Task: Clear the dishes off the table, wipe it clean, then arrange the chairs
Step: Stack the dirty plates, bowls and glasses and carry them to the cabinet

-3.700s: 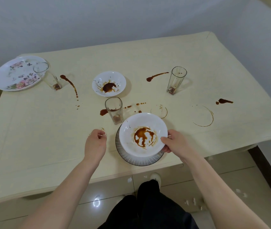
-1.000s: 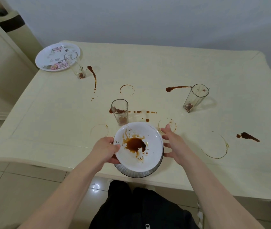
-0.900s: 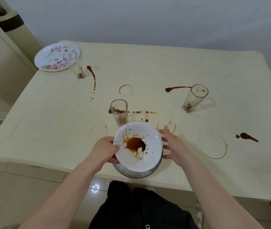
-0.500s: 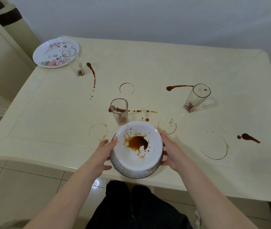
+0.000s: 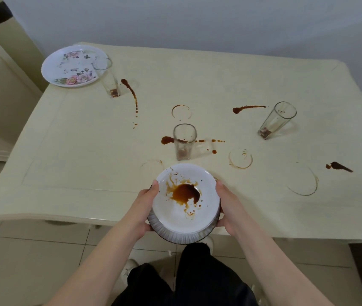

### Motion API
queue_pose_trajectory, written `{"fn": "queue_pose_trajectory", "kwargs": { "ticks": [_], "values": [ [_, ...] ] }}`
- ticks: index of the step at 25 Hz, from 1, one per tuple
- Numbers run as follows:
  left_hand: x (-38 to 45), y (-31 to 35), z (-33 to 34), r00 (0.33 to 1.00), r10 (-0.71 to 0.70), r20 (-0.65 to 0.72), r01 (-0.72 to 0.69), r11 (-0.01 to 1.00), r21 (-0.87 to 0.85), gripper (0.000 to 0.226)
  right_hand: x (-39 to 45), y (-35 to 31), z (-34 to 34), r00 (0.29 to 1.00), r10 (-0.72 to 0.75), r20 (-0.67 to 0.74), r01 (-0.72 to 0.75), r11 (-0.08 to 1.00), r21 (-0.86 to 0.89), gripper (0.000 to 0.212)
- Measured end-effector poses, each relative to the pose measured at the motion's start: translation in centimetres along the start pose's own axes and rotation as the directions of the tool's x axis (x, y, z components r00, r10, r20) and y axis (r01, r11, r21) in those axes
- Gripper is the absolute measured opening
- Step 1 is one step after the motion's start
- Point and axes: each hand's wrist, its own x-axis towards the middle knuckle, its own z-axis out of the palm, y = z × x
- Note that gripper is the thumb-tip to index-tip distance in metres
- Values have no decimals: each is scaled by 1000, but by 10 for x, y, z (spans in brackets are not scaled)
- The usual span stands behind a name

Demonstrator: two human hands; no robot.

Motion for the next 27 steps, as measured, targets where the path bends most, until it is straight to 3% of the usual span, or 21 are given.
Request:
{"fn": "queue_pose_trajectory", "kwargs": {
  "ticks": [8,19,27],
  "values": [
    [-15,18,-182,985,139,-100,-136,990,42,55,-37,16,181,996,-2,86,-1,999,42,39],
    [8,113,-341,948,220,-231,-232,972,-25,54,-11,-79,362,970,-107,220,126,989,-77,43],
    [67,182,-438,963,237,-128,-232,971,52,60,12,-107,468,982,-121,147,117,992,36,45]
  ]
}}
